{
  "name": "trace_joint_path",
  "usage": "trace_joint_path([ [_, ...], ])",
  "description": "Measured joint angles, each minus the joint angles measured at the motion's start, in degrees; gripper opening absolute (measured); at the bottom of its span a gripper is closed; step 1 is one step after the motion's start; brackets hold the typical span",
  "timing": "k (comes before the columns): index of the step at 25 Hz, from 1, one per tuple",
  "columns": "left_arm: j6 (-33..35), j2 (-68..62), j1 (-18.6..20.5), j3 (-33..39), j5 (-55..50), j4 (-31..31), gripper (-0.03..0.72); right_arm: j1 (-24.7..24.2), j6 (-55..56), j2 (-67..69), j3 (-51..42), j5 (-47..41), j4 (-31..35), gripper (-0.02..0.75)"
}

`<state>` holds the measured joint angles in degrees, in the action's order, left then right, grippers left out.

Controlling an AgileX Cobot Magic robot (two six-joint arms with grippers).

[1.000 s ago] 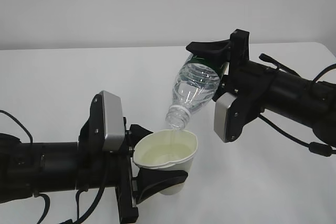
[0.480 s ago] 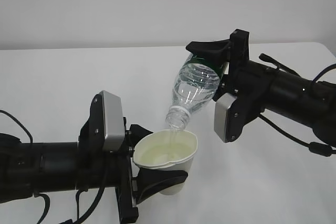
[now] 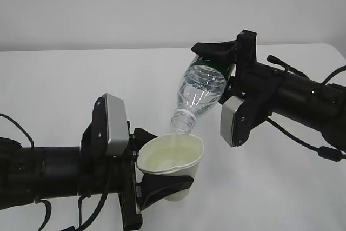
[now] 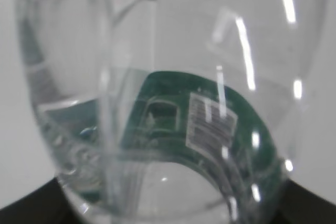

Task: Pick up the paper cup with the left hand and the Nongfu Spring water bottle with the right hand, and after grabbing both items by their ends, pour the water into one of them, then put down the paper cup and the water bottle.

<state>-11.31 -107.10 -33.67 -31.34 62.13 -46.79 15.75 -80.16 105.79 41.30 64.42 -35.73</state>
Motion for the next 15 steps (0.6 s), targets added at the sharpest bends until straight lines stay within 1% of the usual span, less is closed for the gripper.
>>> trace_joint_path([
  [7,0.00,0.00,0.00,0.00,0.00,0.00,0.419,0.00,0.00,0.00,0.00,0.09,0.00,0.459],
  [8,0.00,0.00,0.00,0.00,0.00,0.00,0.419,0.00,-0.13,0.00,0.00,0.09,0.00,0.477],
  [10,0.00,0.00,0.00,0.00,0.00,0.00,0.419,0.00,-0.13,0.00,0.00,0.09,0.00,0.463],
  [15,0.00,0.00,0.00,0.00,-0.03,0.00,0.419,0.00,-0.13,0.00,0.00,0.09,0.00,0.460],
])
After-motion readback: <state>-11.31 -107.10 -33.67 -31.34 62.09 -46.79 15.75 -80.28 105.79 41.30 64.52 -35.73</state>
